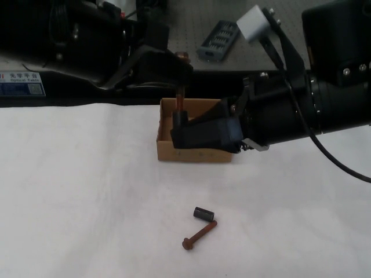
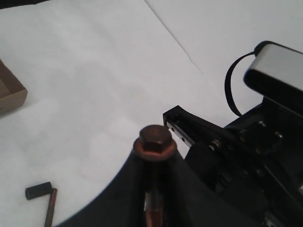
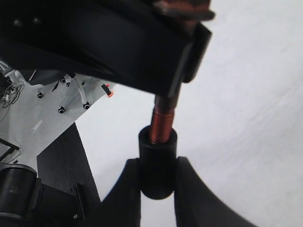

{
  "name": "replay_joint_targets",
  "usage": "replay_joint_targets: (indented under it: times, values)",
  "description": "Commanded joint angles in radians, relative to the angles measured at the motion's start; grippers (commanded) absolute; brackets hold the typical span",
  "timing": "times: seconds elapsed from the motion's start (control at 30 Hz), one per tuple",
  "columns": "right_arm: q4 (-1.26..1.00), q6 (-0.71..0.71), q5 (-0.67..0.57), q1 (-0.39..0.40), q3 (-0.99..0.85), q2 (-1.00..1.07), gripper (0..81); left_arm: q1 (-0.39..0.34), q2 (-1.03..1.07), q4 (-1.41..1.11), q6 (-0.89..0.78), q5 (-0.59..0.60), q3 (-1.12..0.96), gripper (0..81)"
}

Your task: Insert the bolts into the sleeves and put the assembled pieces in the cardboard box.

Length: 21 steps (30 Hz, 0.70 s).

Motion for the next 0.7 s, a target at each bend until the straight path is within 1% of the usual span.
replay_joint_targets:
  times: [0.0, 0.1, 0.23, 0.67]
  values:
    - [-0.022, 0.004, 0.042, -0.006, -0.008, -0.003, 2.5, 0.000, -0.007, 0.016, 0.019, 0.000, -0.005, 0.6]
    - [-0.022, 0.004, 0.051, -0.012, -0.008, -0.003, 2.5, 0.000, -0.007, 0.060, 0.033, -0.002, -0.005, 0.6]
    - [-0.022, 0.004, 0.051, -0.030, -0.008, -0.005, 2.5, 0.000, -0.007, 0.145, 0.095, -0.023, -0.005, 0.6]
    - [-0.022, 0.004, 0.049, -0.038, -0.008, -0.005, 2.5, 0.000, -0.007, 0.132, 0.086, -0.025, 0.007, 0.6]
